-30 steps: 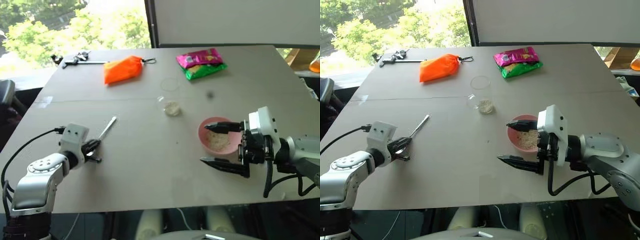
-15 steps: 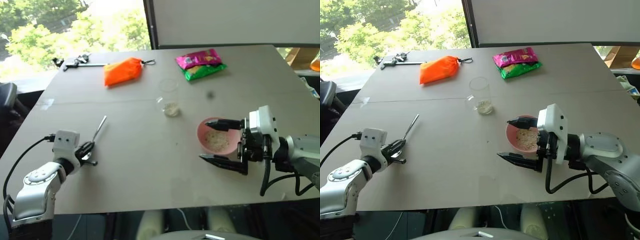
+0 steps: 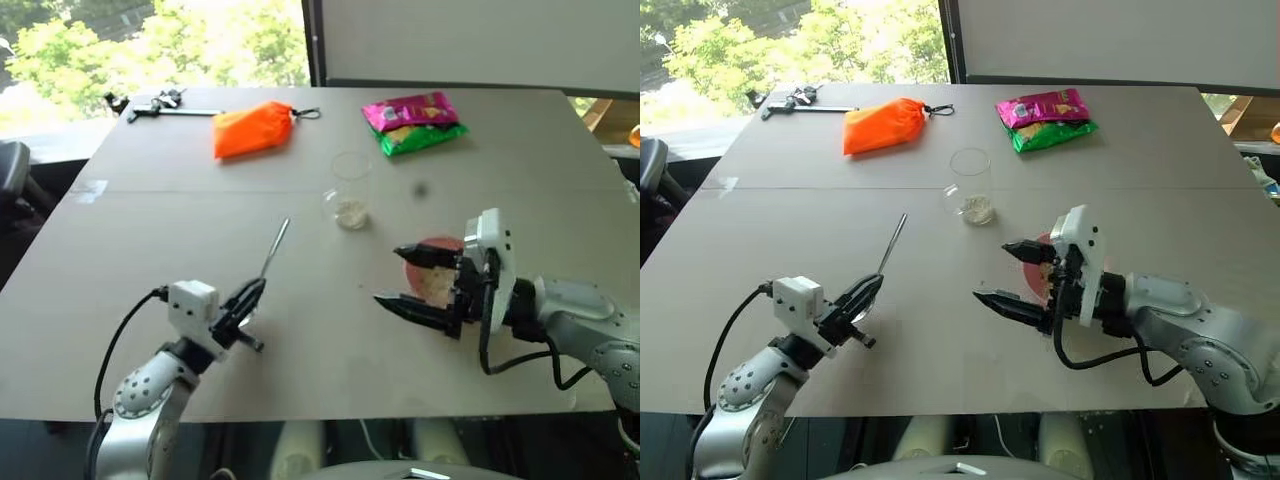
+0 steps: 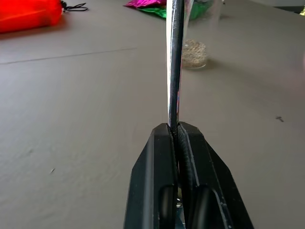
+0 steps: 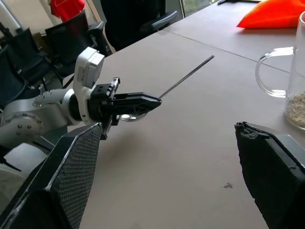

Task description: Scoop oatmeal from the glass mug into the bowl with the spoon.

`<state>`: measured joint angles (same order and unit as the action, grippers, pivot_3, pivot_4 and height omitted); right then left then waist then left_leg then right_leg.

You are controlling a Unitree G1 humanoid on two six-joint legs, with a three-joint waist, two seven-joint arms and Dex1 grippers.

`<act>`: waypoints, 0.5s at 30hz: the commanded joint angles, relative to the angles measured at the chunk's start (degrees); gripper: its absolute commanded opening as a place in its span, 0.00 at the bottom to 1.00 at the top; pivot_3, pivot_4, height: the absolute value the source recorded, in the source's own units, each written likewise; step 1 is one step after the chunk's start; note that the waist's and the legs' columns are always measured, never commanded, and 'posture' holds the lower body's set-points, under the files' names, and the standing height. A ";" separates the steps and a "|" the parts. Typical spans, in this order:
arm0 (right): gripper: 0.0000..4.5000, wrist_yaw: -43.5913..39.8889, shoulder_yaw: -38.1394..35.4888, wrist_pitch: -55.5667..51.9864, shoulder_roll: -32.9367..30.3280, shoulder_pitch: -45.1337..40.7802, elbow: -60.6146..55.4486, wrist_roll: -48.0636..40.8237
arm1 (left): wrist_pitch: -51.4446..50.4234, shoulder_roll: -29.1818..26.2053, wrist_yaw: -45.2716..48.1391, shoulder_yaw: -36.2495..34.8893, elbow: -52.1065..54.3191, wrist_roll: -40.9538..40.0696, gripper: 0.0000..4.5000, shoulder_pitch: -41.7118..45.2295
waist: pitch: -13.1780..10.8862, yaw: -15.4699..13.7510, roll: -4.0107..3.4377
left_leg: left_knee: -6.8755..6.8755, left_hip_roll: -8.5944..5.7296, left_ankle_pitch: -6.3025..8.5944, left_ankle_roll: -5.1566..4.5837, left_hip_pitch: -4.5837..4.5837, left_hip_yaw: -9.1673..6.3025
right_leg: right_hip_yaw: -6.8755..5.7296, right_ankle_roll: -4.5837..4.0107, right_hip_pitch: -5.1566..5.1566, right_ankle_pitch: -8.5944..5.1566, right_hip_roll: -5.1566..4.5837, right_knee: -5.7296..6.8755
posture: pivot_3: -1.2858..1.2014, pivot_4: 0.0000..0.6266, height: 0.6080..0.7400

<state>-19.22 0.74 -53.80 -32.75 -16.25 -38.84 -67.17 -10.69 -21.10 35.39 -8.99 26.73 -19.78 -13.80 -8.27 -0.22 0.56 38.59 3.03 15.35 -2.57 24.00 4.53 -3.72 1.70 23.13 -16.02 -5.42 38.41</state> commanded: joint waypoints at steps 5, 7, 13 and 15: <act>1.00 21.68 1.95 -4.85 10.62 -5.33 6.44 -7.37 | 0.50 -1.32 -0.84 9.92 7.23 4.57 0.01 4.34 | -0.01 0.08 0.00 | 0.11 0.00 -0.01 0.00 0.05 0.01 | -0.03 0.08 0.01 0.04 0.19 0.14 | 0.52 0.24 0.66; 1.00 24.95 2.33 -4.47 13.46 -6.06 6.96 -8.80 | 0.85 -1.57 -0.97 10.87 7.10 5.23 0.01 4.84 | -0.02 0.08 0.01 | 0.13 0.00 -0.02 0.01 0.05 0.04 | -0.09 0.09 0.05 0.05 0.42 0.24 | 0.52 0.24 0.66; 1.00 31.80 2.24 -3.07 18.95 -7.98 8.33 -11.00 | 3.33 -1.94 -0.54 12.70 5.70 6.97 0.01 4.43 | -0.03 0.48 0.00 | 0.14 0.05 -0.03 0.02 0.06 0.07 | -0.12 0.12 0.18 0.04 0.56 0.49 | 0.52 0.24 0.66; 1.00 32.58 2.05 -2.85 19.35 -8.56 8.78 -10.48 | 4.30 -1.99 -0.26 12.84 4.96 7.07 0.01 4.23 | -0.03 0.52 -0.01 | 0.18 0.05 -0.03 0.02 0.06 0.08 | -0.11 0.13 0.19 0.04 0.58 0.49 | 0.52 0.24 0.66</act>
<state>12.50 3.58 -57.90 -13.74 -23.70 -29.48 -76.84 -8.57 -22.87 34.83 3.47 30.87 -12.87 -9.37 -8.30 0.30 0.56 38.78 3.08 15.32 -2.55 24.06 4.62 -3.82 1.83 23.31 -15.98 -4.84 38.90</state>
